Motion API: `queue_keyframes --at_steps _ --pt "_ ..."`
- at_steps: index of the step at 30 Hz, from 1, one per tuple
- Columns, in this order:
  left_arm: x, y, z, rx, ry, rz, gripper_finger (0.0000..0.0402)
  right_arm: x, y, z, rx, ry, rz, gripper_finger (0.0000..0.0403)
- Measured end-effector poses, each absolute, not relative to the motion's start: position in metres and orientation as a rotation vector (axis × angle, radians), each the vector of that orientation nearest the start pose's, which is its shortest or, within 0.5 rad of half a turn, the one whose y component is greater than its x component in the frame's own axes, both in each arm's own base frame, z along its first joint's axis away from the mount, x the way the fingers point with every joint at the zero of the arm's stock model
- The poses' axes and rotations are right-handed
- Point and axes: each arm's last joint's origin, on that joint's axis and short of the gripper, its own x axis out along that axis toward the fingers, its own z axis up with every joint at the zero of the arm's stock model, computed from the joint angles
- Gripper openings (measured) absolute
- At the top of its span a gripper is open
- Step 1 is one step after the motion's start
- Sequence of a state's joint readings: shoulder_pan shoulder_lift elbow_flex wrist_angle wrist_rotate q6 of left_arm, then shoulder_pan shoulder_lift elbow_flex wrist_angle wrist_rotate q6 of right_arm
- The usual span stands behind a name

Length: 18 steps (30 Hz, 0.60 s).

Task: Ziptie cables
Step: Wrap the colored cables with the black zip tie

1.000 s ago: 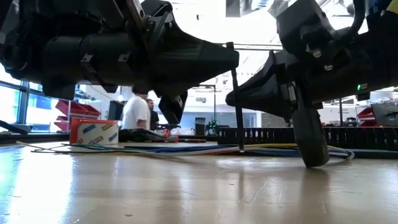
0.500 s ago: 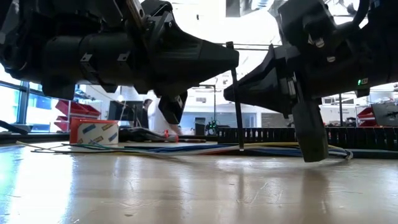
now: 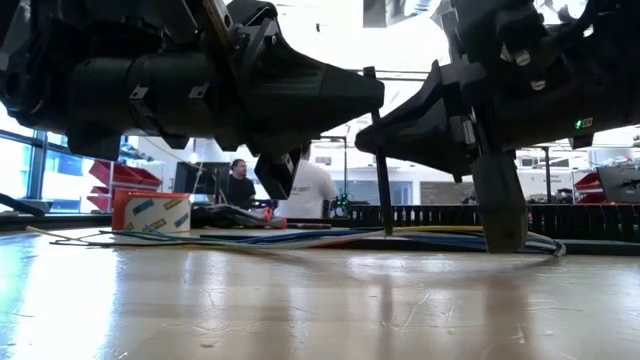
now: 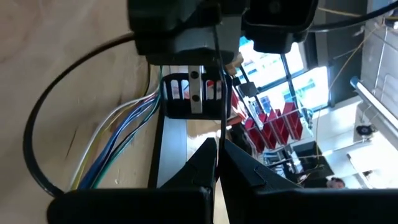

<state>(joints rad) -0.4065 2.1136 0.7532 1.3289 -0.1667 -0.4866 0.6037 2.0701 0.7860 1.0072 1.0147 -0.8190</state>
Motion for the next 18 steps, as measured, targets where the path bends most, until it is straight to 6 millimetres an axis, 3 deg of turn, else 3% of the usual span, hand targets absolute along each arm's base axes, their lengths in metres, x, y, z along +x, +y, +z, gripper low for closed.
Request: queue_keyframes --at_steps 10,18 --pt "0.335 -0.139 0.099 -0.495 0.090 -0.223 0.0000 0.302 0.184 0.095 -1.087 0.358 -0.287 0.0000" --pt "0.339 -0.129 0.098 -0.655 0.126 -0.206 0.0000 0.307 0.187 0.100 -1.196 0.364 -0.277 0.0000"
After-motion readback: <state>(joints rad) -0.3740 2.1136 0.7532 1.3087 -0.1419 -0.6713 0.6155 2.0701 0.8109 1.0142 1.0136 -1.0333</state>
